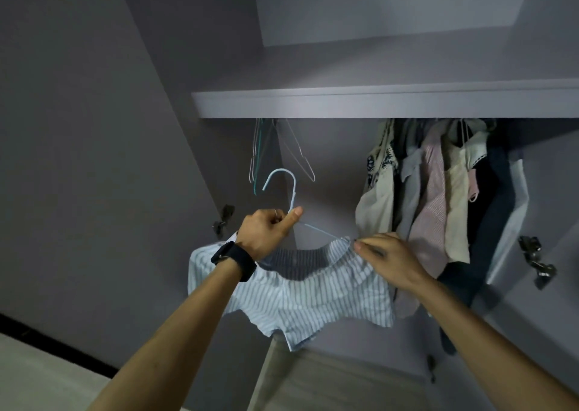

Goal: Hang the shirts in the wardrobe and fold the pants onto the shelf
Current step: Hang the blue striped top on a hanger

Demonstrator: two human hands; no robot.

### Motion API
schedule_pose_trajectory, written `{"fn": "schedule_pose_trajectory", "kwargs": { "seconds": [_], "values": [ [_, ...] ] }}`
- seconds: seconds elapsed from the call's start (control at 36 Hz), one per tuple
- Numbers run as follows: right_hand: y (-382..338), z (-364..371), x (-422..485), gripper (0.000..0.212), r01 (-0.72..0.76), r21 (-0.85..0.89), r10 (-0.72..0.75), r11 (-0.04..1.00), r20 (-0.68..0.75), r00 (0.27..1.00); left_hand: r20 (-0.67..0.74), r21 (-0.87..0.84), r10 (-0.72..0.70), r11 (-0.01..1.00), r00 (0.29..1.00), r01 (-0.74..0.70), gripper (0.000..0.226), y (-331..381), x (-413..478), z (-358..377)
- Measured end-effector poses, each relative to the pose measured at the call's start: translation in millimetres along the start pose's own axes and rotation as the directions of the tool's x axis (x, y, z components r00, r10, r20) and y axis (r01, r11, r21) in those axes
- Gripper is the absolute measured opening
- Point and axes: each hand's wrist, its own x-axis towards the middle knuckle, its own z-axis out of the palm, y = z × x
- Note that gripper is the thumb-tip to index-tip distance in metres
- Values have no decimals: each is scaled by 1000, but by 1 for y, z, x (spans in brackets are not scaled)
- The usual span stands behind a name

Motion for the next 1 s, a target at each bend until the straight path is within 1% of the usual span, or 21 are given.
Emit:
{"fn": "schedule_pose_trajectory", "kwargs": {
  "seconds": [0.08,0.11,0.17,0.22,0.31,0.39,0.44,0.53,0.58,0.67,0.72,0.81,0.86,0.94,1.0],
  "values": [
    [-3,0,-6,17,74,-155,-74,985,2,997,-19,47,12,999,1000,-11,68,3,2,9],
    [-4,1,-8,20,92,-167,-92,982,11,996,-23,52,13,999,1000,-12,68,3,2,13],
    [-3,1,-7,36,99,-131,-89,986,79,993,-28,63,13,998,1000,-12,66,5,3,20],
    [-4,-2,-6,46,79,-126,-64,989,124,990,-45,80,30,996,999,-26,64,8,6,28],
    [-10,-6,-8,46,39,-148,-21,988,117,993,-95,107,65,993,993,-55,63,10,10,35],
    [-16,-12,-17,42,12,-179,5,984,93,996,-53,155,122,981,991,-113,62,14,18,38],
    [-18,-18,-24,40,-28,-184,42,983,73,996,0,221,196,956,981,-191,64,19,26,38],
    [-20,-26,-37,40,-104,-228,110,968,14,994,101,387,316,861,943,-329,62,26,38,39],
    [-23,-30,-46,40,-151,-270,147,951,-37,988,146,441,362,810,921,-388,57,25,45,38],
    [-28,-29,-54,41,-237,-342,211,909,-112,971,155,483,432,751,888,-450,54,18,59,30],
    [-35,-32,-56,42,-288,-362,255,887,-137,957,133,502,487,718,863,-482,59,18,70,23],
    [-46,-34,-56,44,-364,-360,326,859,-164,931,94,492,558,694,824,-526,73,25,85,10],
    [-52,-34,-54,47,-398,-394,363,829,-164,917,66,516,618,651,783,-557,80,30,95,1],
    [-54,-29,-41,51,-452,-423,412,785,-189,892,-10,572,714,578,700,-582,83,38,116,-13],
    [-53,-28,-29,54,-475,-418,422,775,-218,880,-55,620,741,551,670,-559,80,45,133,-20]
  ]
}}
